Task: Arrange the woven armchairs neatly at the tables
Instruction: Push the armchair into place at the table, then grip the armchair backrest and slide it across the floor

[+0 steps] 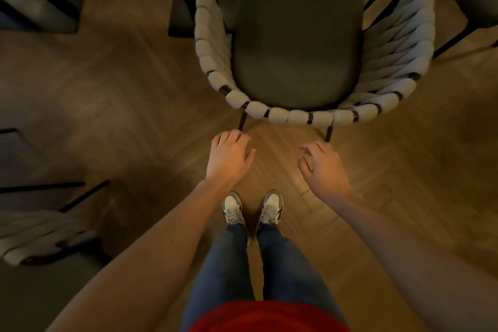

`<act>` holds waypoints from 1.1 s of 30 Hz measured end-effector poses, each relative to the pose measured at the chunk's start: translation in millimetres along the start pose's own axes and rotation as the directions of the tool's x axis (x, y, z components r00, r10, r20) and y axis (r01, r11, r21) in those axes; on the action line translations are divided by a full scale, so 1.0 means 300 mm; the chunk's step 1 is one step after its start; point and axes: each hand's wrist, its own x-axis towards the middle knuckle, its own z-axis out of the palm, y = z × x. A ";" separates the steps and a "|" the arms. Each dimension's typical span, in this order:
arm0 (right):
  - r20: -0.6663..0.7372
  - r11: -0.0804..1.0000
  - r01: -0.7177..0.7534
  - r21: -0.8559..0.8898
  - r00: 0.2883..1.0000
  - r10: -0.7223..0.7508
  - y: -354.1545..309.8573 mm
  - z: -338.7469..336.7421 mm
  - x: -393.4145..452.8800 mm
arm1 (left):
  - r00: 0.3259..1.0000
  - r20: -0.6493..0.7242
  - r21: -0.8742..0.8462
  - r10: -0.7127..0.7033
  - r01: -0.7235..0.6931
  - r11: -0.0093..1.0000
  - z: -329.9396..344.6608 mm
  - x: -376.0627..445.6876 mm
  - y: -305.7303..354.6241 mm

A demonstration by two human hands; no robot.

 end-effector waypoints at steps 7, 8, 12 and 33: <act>0.240 0.980 0.198 -0.003 0.952 -0.192 -0.166 0.156 -0.151 | 0.961 0.000 -0.200 -0.278 0.272 0.941 0.049 -0.410 -0.164; 0.280 0.974 0.226 -0.016 0.936 -0.213 -0.195 0.182 -0.168 | 0.946 0.002 -0.214 -0.324 0.317 0.924 0.055 -0.474 -0.190; 0.375 0.947 0.322 -0.019 0.880 -0.291 -0.340 0.289 -0.261 | 0.877 -0.011 -0.292 -0.481 0.457 0.840 0.067 -0.737 -0.300; 0.536 0.852 0.517 0.081 0.698 -0.474 -1.249 0.999 -0.983 | 0.362 -0.027 -0.551 -0.932 0.772 0.316 0.179 -2.091 -0.875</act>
